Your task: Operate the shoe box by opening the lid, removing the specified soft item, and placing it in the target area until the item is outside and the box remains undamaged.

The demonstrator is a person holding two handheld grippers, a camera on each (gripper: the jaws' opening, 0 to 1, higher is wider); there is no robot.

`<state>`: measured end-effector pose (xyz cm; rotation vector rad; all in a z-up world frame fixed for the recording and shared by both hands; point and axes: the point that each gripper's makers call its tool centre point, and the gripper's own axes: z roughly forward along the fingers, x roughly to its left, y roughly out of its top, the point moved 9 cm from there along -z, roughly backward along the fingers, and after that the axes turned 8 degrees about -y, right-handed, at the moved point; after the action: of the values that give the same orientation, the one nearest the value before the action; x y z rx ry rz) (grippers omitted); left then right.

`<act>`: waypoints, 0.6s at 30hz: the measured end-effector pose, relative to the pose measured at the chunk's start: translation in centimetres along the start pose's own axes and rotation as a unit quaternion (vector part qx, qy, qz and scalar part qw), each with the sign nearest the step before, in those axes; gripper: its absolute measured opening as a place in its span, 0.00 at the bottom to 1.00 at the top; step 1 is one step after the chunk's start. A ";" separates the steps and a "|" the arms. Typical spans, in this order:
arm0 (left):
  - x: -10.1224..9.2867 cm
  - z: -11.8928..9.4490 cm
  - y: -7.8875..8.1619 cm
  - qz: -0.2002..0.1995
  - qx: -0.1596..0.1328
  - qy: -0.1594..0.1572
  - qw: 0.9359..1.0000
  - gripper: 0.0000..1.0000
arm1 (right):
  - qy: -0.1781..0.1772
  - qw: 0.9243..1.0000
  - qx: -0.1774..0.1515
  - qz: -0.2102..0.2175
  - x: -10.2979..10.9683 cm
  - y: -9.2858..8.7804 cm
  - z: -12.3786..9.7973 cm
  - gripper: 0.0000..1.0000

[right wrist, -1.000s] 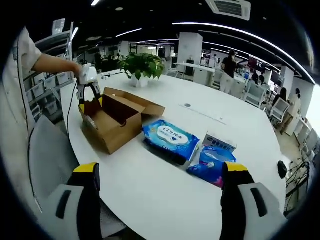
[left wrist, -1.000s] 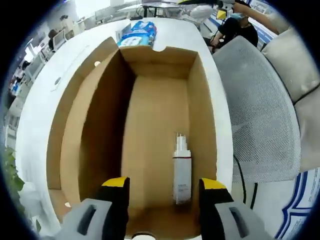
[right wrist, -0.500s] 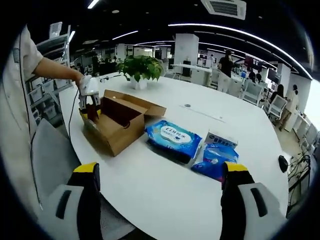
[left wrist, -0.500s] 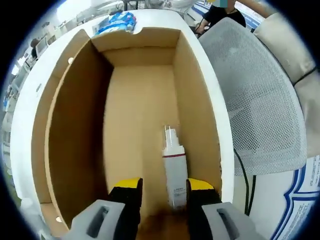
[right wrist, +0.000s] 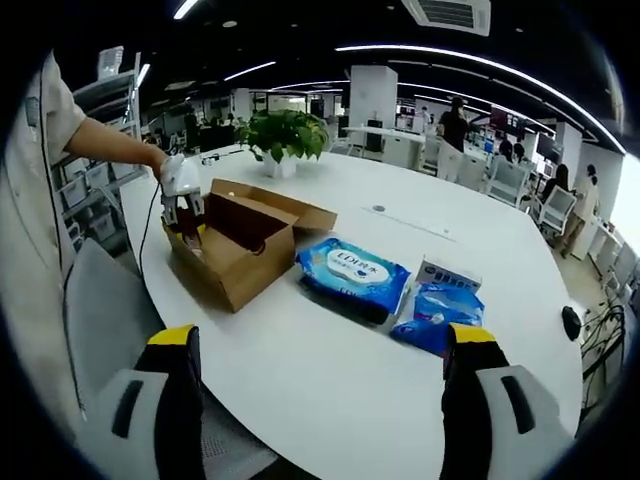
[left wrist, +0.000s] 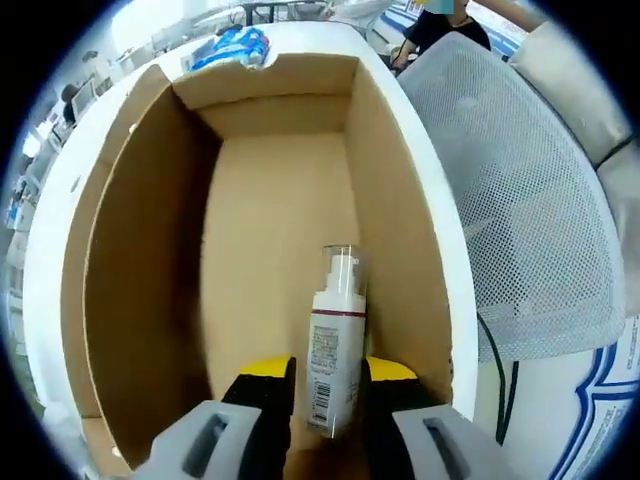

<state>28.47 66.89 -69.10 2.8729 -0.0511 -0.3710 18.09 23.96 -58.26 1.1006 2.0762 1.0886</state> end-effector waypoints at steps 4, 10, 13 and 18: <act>0.1 0.3 0.1 -0.004 -0.006 0.002 1.000 0.22 | 0.002 1.000 -0.002 0.002 0.2 0.0 0.1 0.96; 0.3 0.6 0.3 0.001 -0.001 0.004 1.000 0.21 | 0.005 1.000 -0.001 0.004 0.6 -0.1 0.3 0.96; 0.5 0.6 0.5 -0.011 -0.006 0.012 1.000 0.20 | 0.005 1.000 -0.003 0.007 0.7 -0.1 0.3 0.96; 0.5 0.7 0.4 -0.021 -0.011 0.017 1.000 0.19 | 0.008 1.000 -0.007 0.014 1.1 -0.1 0.5 0.93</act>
<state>28.81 66.27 -69.73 2.8623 0.0200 -0.3297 17.85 25.04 -58.73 1.1204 2.0680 1.1282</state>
